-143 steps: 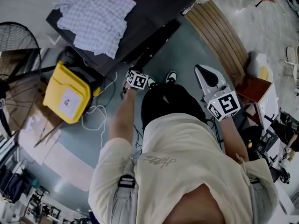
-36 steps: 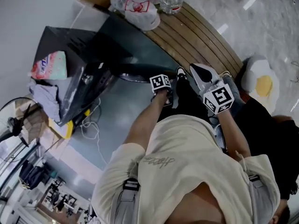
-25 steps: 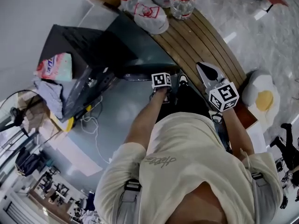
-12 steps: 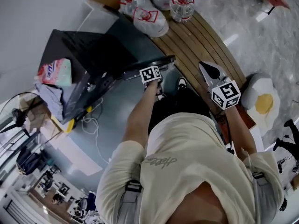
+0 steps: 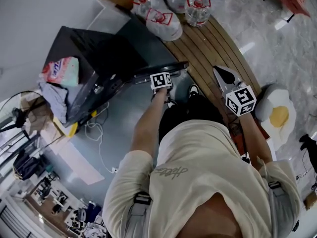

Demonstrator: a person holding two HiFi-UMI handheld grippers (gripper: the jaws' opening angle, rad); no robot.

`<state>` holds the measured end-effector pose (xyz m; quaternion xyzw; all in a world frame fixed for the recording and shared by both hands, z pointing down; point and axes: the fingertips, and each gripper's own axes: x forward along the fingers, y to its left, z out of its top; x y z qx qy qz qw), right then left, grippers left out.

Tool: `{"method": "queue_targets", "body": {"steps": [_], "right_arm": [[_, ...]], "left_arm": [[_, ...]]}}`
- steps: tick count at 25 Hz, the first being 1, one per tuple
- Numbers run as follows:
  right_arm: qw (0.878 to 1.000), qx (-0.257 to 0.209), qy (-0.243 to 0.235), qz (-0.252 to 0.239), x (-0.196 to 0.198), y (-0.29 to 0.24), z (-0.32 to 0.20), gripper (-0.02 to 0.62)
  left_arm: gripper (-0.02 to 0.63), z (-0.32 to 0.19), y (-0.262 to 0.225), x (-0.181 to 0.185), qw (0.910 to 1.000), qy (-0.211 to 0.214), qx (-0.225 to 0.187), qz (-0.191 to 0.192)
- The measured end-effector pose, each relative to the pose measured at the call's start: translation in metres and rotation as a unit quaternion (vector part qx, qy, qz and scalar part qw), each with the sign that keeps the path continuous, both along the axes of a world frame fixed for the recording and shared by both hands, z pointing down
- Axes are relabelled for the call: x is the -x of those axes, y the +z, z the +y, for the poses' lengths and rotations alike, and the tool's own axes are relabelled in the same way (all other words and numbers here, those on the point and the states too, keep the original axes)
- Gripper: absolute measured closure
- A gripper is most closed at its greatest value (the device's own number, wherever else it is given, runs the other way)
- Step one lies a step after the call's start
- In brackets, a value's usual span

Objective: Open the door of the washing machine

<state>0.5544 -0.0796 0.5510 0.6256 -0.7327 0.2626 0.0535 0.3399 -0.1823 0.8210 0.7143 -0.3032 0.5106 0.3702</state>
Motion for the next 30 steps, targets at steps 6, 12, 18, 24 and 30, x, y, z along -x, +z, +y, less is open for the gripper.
{"method": "queue_targets", "body": {"steps": [6,12,18,24,30], "right_arm": [[0.999,-0.003,-0.033,0.002,0.021,-0.002,-0.005,0.595],[0.997,-0.007,-0.075,0.003,0.059,-0.002,-0.016,0.595],[0.994,-0.031,-0.107,0.012,0.107,-0.025,-0.029,0.595],[0.988,-0.063,-0.134,0.030,0.152,-0.059,-0.046,0.595],[0.980,-0.116,-0.149,0.062,0.181,-0.109,-0.066,0.595]], "left_arm": [[0.591,0.002,-0.020,0.010,0.9993,-0.011,-0.026,0.027],[0.591,0.005,-0.054,0.035,0.9955,-0.019,-0.059,0.072],[0.591,0.000,-0.131,0.070,0.9801,-0.014,-0.150,0.129],[0.591,-0.011,-0.217,0.110,0.9533,-0.021,-0.248,0.171],[0.591,-0.014,-0.298,0.139,0.9247,-0.007,-0.320,0.206]]}}
